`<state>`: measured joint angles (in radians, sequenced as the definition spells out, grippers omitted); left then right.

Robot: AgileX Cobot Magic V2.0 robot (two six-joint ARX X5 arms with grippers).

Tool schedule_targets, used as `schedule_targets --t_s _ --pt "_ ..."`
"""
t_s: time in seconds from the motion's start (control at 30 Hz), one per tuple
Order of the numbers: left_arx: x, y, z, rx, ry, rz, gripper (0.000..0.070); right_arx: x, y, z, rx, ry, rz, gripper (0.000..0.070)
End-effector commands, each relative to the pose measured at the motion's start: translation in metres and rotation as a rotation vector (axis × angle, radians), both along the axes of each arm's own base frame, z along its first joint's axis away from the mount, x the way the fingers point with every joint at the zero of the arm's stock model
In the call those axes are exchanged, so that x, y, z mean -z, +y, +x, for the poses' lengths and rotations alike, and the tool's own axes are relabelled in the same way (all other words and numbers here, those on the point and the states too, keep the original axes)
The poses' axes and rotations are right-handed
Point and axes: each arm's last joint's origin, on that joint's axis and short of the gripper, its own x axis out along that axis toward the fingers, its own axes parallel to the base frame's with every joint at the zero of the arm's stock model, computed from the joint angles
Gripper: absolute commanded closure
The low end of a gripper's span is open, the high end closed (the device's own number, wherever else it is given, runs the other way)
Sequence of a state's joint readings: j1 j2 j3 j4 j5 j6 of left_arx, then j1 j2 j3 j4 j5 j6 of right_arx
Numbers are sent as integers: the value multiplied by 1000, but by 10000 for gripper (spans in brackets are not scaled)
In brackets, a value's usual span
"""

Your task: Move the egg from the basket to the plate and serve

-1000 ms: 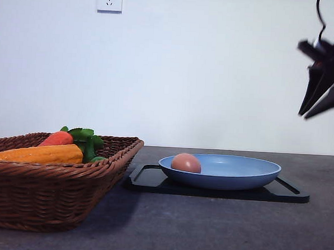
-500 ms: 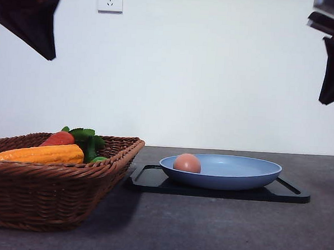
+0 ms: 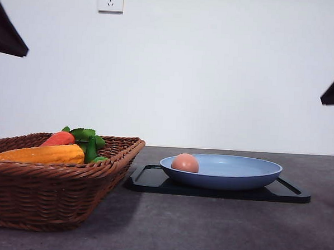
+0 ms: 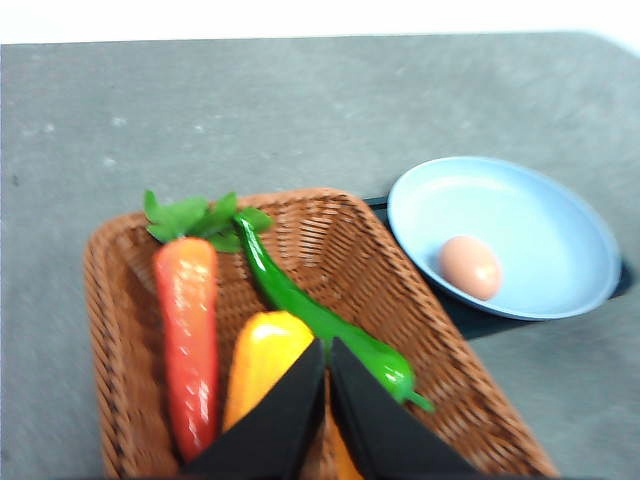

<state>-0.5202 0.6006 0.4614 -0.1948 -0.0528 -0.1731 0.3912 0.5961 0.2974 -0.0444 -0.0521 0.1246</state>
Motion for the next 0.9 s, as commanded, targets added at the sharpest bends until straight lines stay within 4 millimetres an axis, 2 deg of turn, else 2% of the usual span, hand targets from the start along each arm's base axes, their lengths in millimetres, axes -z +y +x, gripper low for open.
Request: schedule_targets --t_s 0.0,0.6,0.7,0.87 --pt "-5 0 -2 -8 6 -56 700 -4 1 1 3 -12 32 700" --pt "-8 2 -7 -17 4 -91 700 -4 1 1 12 -10 56 700" --pt "-14 9 -18 -14 -52 -109 700 -4 1 1 12 -10 56 700" --pt "-29 31 -46 -22 -300 -45 700 -4 1 1 12 -11 56 700"
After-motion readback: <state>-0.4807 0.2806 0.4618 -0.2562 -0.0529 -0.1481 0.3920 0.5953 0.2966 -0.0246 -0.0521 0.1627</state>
